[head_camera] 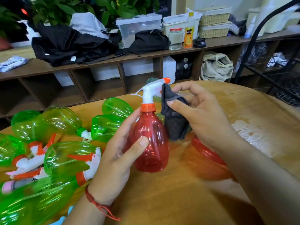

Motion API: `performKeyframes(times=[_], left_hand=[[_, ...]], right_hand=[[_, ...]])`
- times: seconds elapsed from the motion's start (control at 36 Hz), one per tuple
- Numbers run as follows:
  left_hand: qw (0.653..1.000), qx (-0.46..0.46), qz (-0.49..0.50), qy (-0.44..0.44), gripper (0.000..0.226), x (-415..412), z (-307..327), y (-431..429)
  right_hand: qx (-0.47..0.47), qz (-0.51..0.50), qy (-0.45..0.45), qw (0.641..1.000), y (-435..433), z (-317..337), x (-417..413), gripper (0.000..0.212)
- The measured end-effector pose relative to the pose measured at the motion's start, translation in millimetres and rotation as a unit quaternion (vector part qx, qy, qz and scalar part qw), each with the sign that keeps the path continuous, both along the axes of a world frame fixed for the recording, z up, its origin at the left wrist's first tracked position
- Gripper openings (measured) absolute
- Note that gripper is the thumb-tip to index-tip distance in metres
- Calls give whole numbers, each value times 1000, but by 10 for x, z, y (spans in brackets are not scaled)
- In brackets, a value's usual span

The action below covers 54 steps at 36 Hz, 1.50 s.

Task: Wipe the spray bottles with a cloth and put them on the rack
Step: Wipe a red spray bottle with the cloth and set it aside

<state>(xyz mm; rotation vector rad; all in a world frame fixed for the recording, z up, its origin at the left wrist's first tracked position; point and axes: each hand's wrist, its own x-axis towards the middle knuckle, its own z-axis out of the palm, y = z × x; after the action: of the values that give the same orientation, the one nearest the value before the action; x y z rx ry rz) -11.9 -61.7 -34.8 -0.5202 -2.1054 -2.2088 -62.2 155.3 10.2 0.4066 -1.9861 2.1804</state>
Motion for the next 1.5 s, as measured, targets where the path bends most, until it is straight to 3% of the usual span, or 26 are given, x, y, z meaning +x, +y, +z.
performKeyframes(times=[0.11,0.19,0.25,0.33,0.39,0.47,0.61,0.67,0.75,0.81,0.86,0.94,1.08,1.22,1.36,1.5], left_hand=[[1000,-4,13,-23,59,9,16,29],[992,-96,77,3,66,28,27,77],[965,-217,144,34,83,59,61,101],[894,-369,222,120,102,130,110,156],[857,-420,249,164,110,161,99,205],[839,-442,277,153,110,159,59,249],[883,-367,277,98,104,81,21,162],[923,-278,262,46,97,33,29,97],[977,-73,197,-17,81,-40,26,32],[986,55,147,-55,76,-62,27,7],[986,104,111,-68,73,-71,22,-1],[987,107,94,-74,68,-90,-7,-21],[994,-2,76,-75,58,-128,-29,-49],[993,-15,93,-64,62,-89,-13,-19],[993,-75,81,-49,46,-35,19,6],[973,-213,88,-19,93,38,78,12]], right_hand=[[-12,-2,-19,1000,-7,-12,-1,20],[-40,-48,-20,998,-41,-23,21,21],[-54,-78,-12,995,-53,-20,50,21],[-69,-96,-4,993,-85,-29,93,19],[-67,-98,5,993,-130,-51,114,19],[-46,-85,12,995,-198,-70,132,21],[-23,-63,22,997,-239,-81,131,23],[-26,-76,27,996,-222,-87,118,23],[-32,-65,-12,997,-202,-74,110,22],[-17,-29,-53,998,-221,-78,116,23],[-7,6,-73,997,-252,-96,127,26],[-2,23,-76,997,-259,-115,130,28],[12,9,-63,998,-281,-156,130,21],[27,-15,-55,998,-287,-151,140,22],[25,-36,-51,998,-302,-168,136,19],[26,-43,-59,997,-295,-173,135,18]])
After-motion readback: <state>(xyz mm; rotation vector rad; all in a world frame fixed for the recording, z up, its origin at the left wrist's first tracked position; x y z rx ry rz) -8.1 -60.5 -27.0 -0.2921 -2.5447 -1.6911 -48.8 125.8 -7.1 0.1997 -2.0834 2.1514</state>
